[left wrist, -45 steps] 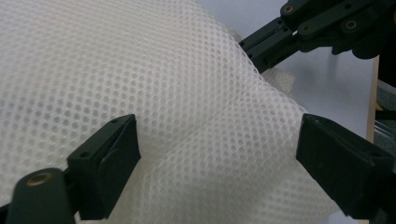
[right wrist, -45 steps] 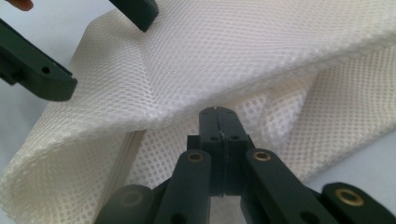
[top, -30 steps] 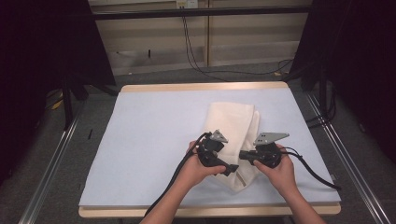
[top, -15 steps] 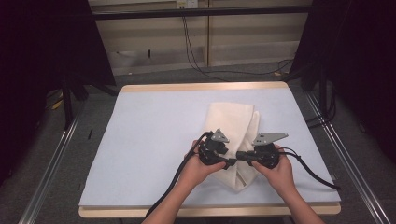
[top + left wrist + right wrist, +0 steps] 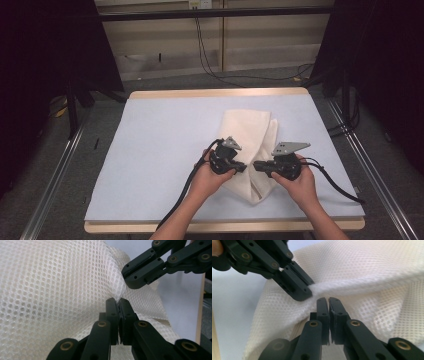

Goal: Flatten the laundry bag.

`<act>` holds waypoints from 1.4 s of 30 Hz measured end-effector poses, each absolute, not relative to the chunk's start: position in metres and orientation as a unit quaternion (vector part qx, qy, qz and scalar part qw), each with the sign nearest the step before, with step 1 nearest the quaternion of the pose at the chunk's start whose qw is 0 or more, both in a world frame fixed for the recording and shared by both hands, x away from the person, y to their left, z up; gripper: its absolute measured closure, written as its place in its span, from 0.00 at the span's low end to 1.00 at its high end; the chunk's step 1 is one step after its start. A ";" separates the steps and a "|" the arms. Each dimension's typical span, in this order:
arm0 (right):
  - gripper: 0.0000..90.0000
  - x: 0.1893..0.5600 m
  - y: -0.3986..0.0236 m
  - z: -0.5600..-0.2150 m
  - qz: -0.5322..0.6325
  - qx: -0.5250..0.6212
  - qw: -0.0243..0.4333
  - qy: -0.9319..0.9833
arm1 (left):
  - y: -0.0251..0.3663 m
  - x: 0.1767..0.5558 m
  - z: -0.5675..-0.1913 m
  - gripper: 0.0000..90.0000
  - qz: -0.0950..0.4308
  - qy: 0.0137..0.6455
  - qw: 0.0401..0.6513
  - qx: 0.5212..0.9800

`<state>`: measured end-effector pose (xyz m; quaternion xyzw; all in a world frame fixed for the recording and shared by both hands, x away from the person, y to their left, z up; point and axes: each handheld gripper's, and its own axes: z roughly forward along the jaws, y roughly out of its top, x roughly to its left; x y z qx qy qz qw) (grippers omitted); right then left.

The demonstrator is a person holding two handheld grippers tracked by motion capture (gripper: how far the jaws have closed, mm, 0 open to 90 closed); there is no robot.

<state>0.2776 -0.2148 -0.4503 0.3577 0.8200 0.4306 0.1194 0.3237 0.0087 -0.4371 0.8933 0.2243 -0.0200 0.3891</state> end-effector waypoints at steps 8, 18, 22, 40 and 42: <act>0.92 0.277 -0.232 -0.447 0.421 0.376 0.141 0.814 | 0.041 0.330 -0.423 0.98 -0.032 0.267 0.425 0.865; 0.74 0.281 -0.240 -0.450 0.405 0.403 0.163 0.804 | 0.075 0.338 -0.411 0.98 -0.026 0.300 0.448 0.842; 0.70 0.282 -0.239 -0.454 0.393 0.408 0.162 0.808 | 0.086 0.339 -0.408 0.98 -0.021 0.307 0.449 0.839; 0.95 0.287 -0.237 -0.458 0.390 0.395 0.165 0.815 | 0.139 0.350 -0.404 0.98 0.019 0.360 0.451 0.817; 0.95 0.287 -0.237 -0.458 0.388 0.397 0.166 0.815 | 0.145 0.351 -0.405 0.98 0.025 0.368 0.448 0.814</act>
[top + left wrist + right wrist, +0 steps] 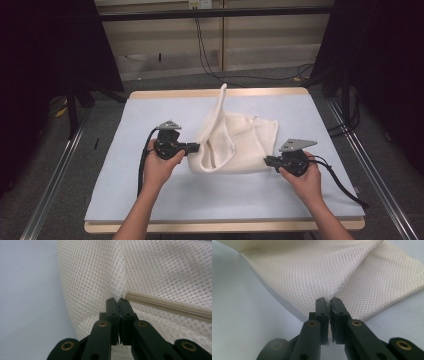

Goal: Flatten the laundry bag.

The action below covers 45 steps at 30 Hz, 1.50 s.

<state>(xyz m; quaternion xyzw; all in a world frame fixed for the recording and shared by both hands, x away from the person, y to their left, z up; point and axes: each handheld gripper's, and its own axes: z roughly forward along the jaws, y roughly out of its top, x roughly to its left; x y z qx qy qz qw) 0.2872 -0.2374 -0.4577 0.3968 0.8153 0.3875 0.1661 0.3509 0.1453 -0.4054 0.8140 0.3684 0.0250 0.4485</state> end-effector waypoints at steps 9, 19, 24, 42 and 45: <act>0.95 0.291 -0.241 -0.458 0.377 0.400 0.177 0.817 | 0.172 0.356 -0.413 0.98 0.039 0.389 0.444 0.806; 0.96 0.293 -0.254 -0.460 0.369 0.417 0.191 0.808 | 0.192 0.361 -0.429 0.98 0.046 0.417 0.425 0.802; 0.96 0.292 -0.259 -0.460 0.367 0.425 0.196 0.804 | 0.199 0.361 -0.439 0.98 0.041 0.436 0.428 0.791; 0.96 0.285 -0.269 -0.461 0.358 0.445 0.198 0.796 | 0.224 0.349 -0.462 0.91 0.060 0.473 0.400 0.783; 0.95 0.284 -0.273 -0.462 0.359 0.447 0.199 0.795 | 0.233 0.347 -0.461 0.89 0.058 0.484 0.406 0.773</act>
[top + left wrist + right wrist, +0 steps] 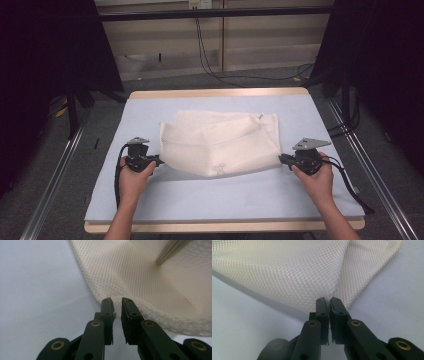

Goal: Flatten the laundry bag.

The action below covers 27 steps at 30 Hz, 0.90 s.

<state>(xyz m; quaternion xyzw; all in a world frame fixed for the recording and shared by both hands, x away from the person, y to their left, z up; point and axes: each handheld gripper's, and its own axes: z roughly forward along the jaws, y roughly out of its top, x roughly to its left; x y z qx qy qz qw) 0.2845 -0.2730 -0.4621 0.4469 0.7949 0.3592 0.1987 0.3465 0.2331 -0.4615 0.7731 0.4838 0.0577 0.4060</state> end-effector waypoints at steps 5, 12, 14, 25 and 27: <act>0.95 0.284 -0.274 -0.462 0.355 0.453 0.198 0.794 | 0.242 0.342 -0.458 0.84 0.050 0.490 0.406 0.770; 0.95 0.284 -0.280 -0.462 0.357 0.459 0.200 0.788 | 0.244 0.333 -0.459 0.76 0.039 0.470 0.406 0.783; 0.95 0.284 -0.280 -0.462 0.355 0.459 0.202 0.789 | 0.244 0.329 -0.458 0.71 0.043 0.473 0.409 0.779; 0.94 0.284 -0.286 -0.461 0.356 0.467 0.202 0.784 | 0.243 0.326 -0.454 0.50 0.047 0.469 0.402 0.785; 0.92 0.285 -0.287 -0.459 0.364 0.470 0.199 0.779 | 0.244 0.326 -0.452 0.47 0.049 0.475 0.403 0.781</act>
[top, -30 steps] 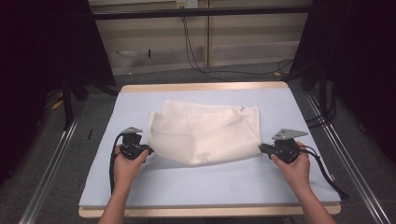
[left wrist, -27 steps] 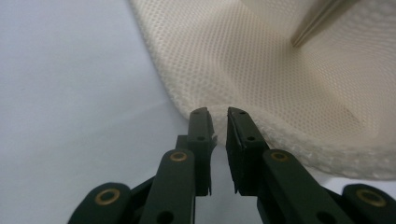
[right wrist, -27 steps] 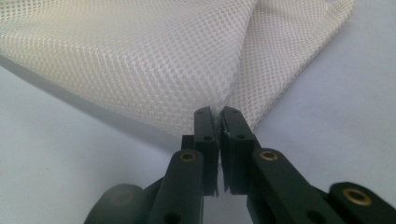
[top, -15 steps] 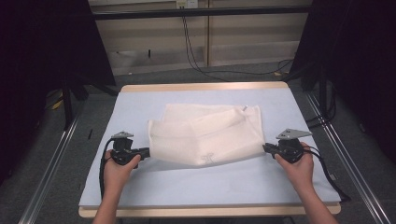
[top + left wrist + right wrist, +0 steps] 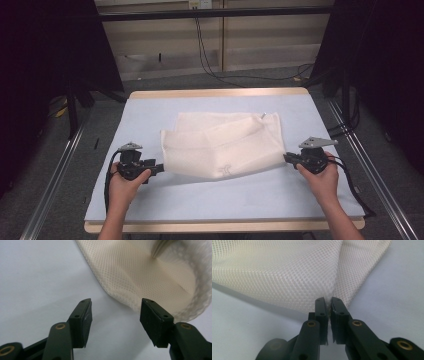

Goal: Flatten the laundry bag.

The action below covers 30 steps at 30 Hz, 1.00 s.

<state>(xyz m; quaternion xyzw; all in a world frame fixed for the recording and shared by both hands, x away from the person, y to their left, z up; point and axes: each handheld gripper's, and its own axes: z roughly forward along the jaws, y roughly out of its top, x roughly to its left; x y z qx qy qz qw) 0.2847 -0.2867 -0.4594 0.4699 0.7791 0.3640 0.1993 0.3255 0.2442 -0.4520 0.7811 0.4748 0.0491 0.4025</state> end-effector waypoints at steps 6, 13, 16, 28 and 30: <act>0.76 0.286 -0.288 -0.454 0.394 0.484 0.192 0.757 | 0.245 0.332 -0.453 0.42 0.052 0.484 0.401 0.776; 0.69 0.289 -0.284 -0.456 0.407 0.479 0.173 0.758 | 0.232 0.341 -0.467 0.41 0.035 0.481 0.387 0.786; 0.78 0.287 -0.281 -0.458 0.389 0.473 0.185 0.769 | 0.229 0.342 -0.469 0.44 0.020 0.479 0.392 0.785; 0.88 0.282 -0.285 -0.458 0.370 0.464 0.187 0.783 | 0.226 0.339 -0.471 0.51 0.024 0.474 0.382 0.793; 0.83 0.281 -0.286 -0.458 0.364 0.464 0.194 0.784 | 0.225 0.338 -0.470 0.50 0.027 0.473 0.384 0.792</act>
